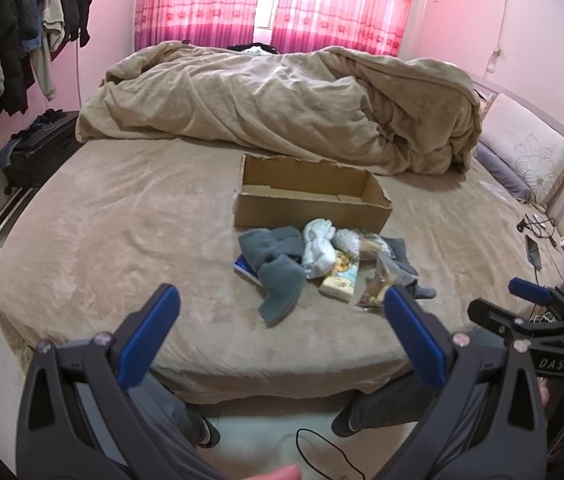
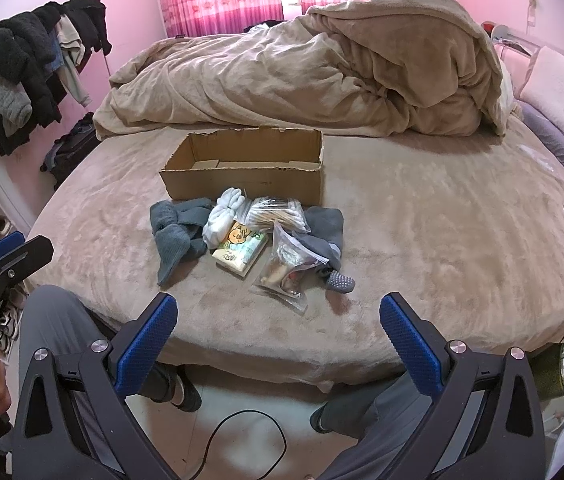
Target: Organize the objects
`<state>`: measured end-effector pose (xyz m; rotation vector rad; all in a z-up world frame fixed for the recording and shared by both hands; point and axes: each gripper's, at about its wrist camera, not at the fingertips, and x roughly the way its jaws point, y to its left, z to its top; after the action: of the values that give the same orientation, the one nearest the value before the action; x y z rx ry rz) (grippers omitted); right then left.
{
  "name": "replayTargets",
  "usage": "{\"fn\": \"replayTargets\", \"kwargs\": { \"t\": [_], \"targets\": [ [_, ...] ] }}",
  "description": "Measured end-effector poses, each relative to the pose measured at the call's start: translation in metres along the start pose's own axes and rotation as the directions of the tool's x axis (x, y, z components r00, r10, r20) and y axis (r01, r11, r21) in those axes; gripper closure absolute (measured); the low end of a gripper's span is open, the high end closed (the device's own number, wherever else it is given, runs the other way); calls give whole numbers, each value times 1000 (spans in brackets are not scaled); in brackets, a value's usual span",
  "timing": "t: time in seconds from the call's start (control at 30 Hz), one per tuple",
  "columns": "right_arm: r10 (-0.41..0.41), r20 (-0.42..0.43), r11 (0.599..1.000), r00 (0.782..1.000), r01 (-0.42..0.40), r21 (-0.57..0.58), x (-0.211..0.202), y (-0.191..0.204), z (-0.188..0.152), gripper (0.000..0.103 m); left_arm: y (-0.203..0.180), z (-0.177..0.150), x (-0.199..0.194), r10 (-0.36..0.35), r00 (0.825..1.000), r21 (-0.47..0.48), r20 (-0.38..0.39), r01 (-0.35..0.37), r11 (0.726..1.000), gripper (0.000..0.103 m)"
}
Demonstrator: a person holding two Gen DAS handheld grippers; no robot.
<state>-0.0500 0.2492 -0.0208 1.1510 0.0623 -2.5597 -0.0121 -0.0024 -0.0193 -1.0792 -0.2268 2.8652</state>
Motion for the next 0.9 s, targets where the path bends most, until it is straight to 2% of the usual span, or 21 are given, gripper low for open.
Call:
{"fn": "replayTargets", "kwargs": {
  "t": [0.63,0.9],
  "targets": [
    [-12,-1,1000,1000,12,7,-1,-2,-1,0,0,-1,3,-35,999,-4,-8,35,999,1],
    [-16,-1,1000,1000,16,9,0,-3,0,0,-2,-2,4,-14,1000,-1,-6,14,1000,1]
  ]
}}
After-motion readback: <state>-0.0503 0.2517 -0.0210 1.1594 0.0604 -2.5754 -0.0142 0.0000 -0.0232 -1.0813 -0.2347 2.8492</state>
